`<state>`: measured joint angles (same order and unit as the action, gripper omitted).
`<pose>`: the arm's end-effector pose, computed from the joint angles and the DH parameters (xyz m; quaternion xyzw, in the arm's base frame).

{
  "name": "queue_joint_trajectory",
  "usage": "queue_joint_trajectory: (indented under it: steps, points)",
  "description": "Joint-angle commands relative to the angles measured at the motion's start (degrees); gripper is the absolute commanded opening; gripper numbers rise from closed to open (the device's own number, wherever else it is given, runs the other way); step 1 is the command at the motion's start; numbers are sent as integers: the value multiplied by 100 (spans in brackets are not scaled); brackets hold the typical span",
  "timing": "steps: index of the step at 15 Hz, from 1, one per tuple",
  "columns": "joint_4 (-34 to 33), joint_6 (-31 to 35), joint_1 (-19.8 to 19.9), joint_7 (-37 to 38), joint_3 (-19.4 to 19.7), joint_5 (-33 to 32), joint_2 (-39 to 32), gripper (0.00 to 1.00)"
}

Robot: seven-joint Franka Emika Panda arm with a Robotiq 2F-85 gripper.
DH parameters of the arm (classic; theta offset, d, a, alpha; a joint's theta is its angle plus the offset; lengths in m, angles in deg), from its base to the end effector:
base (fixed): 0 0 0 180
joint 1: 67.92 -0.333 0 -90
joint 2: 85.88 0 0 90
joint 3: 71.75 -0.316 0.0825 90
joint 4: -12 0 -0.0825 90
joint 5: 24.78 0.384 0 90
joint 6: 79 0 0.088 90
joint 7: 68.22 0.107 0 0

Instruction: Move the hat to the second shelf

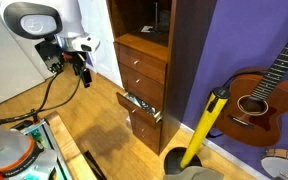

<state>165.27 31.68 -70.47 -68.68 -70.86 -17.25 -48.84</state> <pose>0.3335 0.0189 0.4248 -0.9967 0.0059 0.0492 0.0643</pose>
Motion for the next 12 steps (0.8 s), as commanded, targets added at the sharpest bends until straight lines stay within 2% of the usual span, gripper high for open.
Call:
queue_joint_trajectory:
  steps: [1, 6, 10, 12]
  points:
    - [-8, -13, 35, -18, -30, 17, -4, 100]
    - [-8, -13, 35, -18, -30, 17, -6, 100]
    - [-542, -292, 134, -273, -271, -991, 228, 100]
    - [-912, -152, 37, -516, -248, -1256, 310, 100]
